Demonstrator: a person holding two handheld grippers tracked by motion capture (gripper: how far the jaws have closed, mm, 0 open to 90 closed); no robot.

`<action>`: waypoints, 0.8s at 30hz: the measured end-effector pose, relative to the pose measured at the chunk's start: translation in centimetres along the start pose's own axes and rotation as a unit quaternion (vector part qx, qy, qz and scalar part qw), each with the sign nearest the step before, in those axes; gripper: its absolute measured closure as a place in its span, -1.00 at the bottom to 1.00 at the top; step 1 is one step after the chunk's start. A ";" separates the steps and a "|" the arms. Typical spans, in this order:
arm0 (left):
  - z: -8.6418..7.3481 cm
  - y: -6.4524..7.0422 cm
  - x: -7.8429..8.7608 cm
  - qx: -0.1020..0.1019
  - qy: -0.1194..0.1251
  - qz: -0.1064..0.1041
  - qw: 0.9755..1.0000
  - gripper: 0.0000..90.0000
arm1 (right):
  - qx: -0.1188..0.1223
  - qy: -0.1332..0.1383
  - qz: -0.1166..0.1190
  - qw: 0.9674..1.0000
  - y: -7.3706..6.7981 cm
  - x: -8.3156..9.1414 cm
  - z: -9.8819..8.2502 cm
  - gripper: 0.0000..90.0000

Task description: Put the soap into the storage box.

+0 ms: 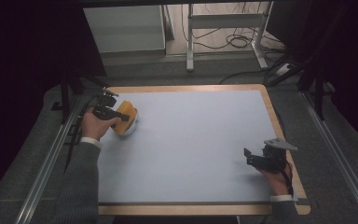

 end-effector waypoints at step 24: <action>0.9 -1.5 -2.5 0.032 -0.001 0.013 0.999 0.35 | -0.001 -0.002 -0.003 1.000 0.2 0.0 -0.1 -0.81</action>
Point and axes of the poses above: each handheld gripper's, and its own axes: x roughly backward along the jaws, z roughly out of its top, y roughly to its right, the point moved 5 cm from there along -x, roughly forward along the jaws, and after that the axes turned 15 degrees about y, right-handed, at the moved point
